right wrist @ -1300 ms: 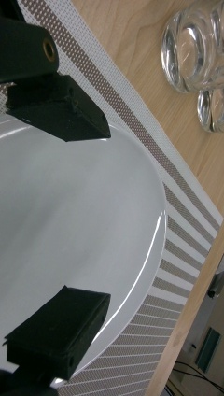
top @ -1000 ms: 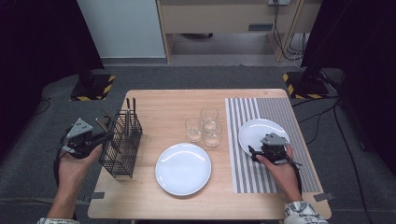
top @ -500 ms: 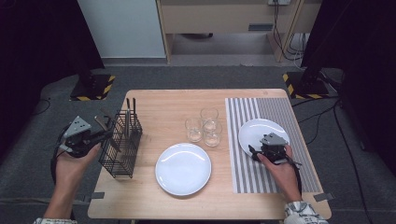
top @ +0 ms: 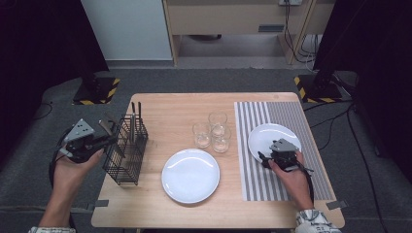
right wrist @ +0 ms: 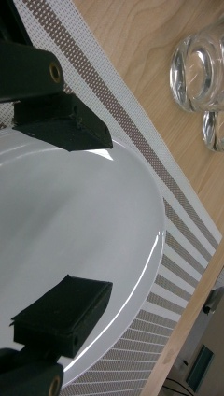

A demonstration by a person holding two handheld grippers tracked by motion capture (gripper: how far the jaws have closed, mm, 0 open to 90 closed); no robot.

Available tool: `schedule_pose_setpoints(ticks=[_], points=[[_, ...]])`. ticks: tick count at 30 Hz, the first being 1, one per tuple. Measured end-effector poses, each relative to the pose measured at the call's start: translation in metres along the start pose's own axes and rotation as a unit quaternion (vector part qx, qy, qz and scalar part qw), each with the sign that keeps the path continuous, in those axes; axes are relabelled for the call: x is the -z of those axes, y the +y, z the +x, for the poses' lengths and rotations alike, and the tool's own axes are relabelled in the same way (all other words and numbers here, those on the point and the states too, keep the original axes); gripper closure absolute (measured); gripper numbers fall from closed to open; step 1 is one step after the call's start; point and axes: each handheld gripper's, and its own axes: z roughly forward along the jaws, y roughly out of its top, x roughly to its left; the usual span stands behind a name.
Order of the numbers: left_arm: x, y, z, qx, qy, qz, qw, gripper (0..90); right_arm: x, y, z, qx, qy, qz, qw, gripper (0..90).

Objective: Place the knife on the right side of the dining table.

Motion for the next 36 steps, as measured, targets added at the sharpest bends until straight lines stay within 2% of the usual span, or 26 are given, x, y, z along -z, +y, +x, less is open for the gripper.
schedule_pose_setpoints(ticks=[5, 8, 13, 18, 20, 25, 27, 28, 36], points=[[0.0, 0.006, 0.002, -0.018, 0.0, 0.025, 0.9995, 81.7, 0.0, 0.0, 0.001, 0.003, 0.001, 0.002, 1.0, 25.5], [0.0, 0.009, 0.004, -0.02, -0.003, 0.028, 0.9994, 81.7, 0.0, 0.0, 0.001, 0.004, 0.001, 0.002, 1.0, 25.1], [0.0, 0.017, 0.005, -0.038, -0.005, 0.046, 0.9982, 81.7, -0.001, 0.0, 0.001, 0.004, 0.001, 0.003, 1.0, 25.0], [0.001, 0.022, 0.004, -0.045, -0.007, 0.046, 0.9979, 81.7, 0.0, 0.0, 0.001, 0.006, 0.0, 0.004, 1.0, 25.0], [0.001, 0.025, 0.004, -0.055, -0.005, 0.045, 0.9975, 81.7, 0.0, 0.0, 0.001, 0.008, 0.002, 0.003, 1.0, 25.0], [0.001, 0.029, 0.003, -0.058, -0.005, 0.05, 0.997, 81.7, -0.001, 0.0, 0.002, 0.017, 0.001, 0.005, 0.9998, 24.8], [0.001, 0.031, 0.004, -0.065, -0.003, 0.048, 0.9967, 81.7, -0.001, 0.0, 0.002, 0.018, -0.001, 0.005, 0.9998, 24.7], [0.002, 0.031, 0.003, -0.061, -0.005, 0.05, 0.9969, 81.7, 0.0, 0.0, 0.002, 0.018, -0.001, 0.004, 0.9998, 24.7], [0.018, 0.047, -0.005, -0.083, 0.0, 0.038, 0.9958, 81.7, 0.0, 0.0, 0.001, 0.019, -0.003, 0.002, 0.9998, 24.5]])
